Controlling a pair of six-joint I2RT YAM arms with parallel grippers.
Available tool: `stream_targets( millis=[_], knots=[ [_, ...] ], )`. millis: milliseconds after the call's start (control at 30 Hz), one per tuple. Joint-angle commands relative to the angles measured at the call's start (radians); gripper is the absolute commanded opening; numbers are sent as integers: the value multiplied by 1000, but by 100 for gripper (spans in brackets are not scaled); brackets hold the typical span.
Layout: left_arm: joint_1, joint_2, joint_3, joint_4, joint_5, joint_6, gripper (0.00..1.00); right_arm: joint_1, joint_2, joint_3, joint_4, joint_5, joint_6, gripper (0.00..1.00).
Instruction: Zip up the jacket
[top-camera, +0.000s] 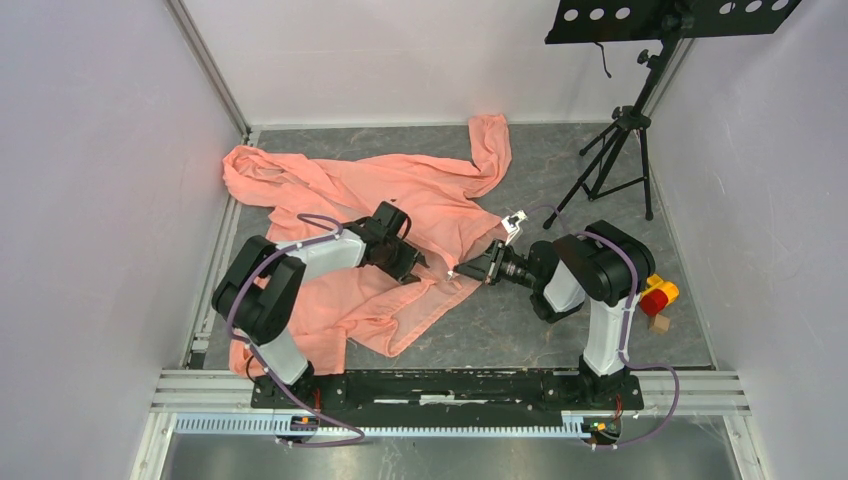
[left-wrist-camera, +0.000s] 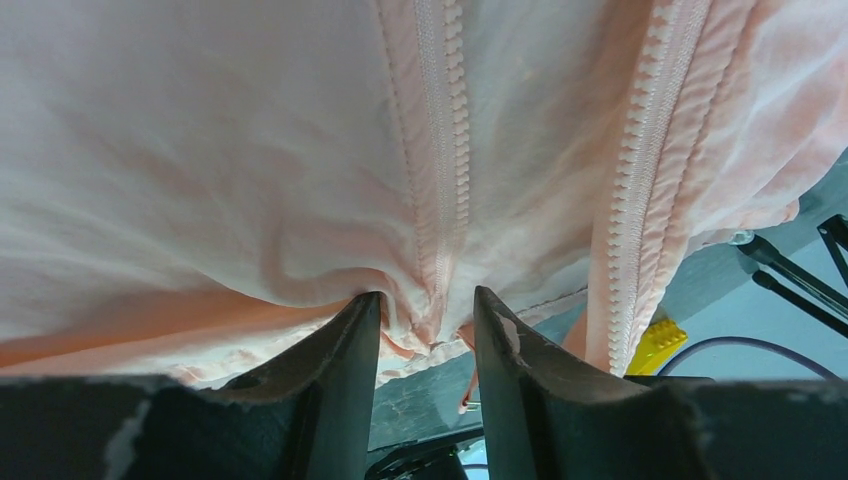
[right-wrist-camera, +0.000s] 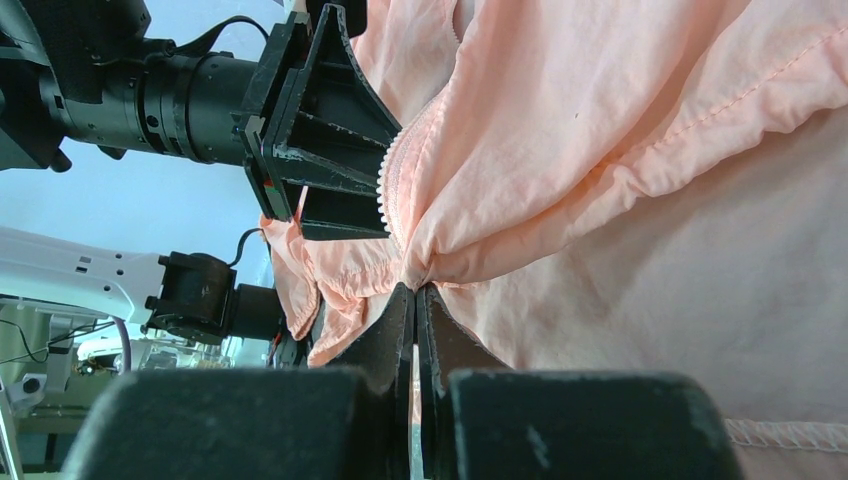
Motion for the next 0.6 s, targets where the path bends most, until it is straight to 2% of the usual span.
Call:
stream_targets(
  millis=[0,300,567],
  knots=[
    [2,16,4,7,25,8,45,4,-22,14,265,-13,-24,0],
    [2,64,49,-90,16,7,37,4,-24,14,265,-11,-24,0],
    [2,-9,55,-75,-75,84,7,5,-26,11,265,-15,-25,0]
  ],
)
